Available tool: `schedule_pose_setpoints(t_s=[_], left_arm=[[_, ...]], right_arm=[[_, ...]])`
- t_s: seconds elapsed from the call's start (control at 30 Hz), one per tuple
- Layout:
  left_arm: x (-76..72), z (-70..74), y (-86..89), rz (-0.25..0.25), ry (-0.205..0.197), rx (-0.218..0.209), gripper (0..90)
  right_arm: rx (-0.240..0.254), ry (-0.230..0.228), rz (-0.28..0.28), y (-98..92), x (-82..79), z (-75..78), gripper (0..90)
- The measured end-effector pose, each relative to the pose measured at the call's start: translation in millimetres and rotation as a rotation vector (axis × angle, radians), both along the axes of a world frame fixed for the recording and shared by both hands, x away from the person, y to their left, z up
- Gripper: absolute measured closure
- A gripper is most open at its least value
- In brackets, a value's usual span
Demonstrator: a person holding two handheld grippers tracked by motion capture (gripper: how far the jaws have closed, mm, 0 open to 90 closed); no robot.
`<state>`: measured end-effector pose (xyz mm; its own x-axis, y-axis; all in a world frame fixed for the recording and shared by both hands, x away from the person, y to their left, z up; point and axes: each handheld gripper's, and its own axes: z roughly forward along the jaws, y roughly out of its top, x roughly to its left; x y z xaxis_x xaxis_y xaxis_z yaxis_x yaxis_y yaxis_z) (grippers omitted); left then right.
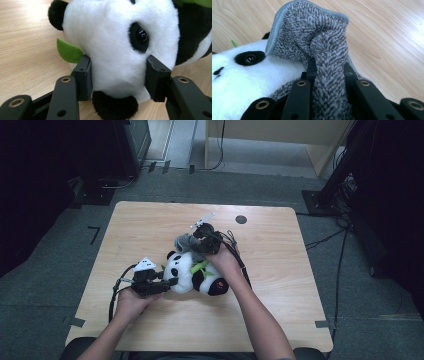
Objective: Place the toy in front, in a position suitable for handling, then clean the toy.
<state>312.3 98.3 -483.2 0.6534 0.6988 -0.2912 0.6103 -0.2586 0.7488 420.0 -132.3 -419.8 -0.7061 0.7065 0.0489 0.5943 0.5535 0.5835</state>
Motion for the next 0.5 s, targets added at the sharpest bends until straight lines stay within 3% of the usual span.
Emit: schedule_pose_setpoints(t_s=[0.1,0.13,0.23,0.3,0.43,0.5], left_arm=[[-0.2,0.1,-0.2,0.002,0.001,0.002,47.8],[-0.3,0.0,0.1,0.0,0.001,0.003,47.8],[-0.8,-0.6,0.3,-0.006,-0.006,0.0,47.1],[-1.2,-0.5,0.8,-0.009,-0.005,0.001,45.5],[-0.9,-0.5,1.2,-0.012,-0.005,0.002,45.3],[-0.6,-0.7,1.3,-0.011,-0.004,-0.002,45.3]], right_arm=[[-0.074,-0.047,-0.033,-4.8,3.6,4.2,76.0],[-0.071,-0.041,-0.041,-8.3,5.6,4.9,76.0],[-0.01,0.001,-0.08,-24.0,11.5,9.1,75.9],[0.033,-0.007,-0.09,-29.5,9.8,16.1,75.9],[0.123,-0.033,-0.056,-27.0,-0.8,35.4,76.0],[0.139,-0.046,-0.031,-20.5,-7.5,41.9,75.9]])
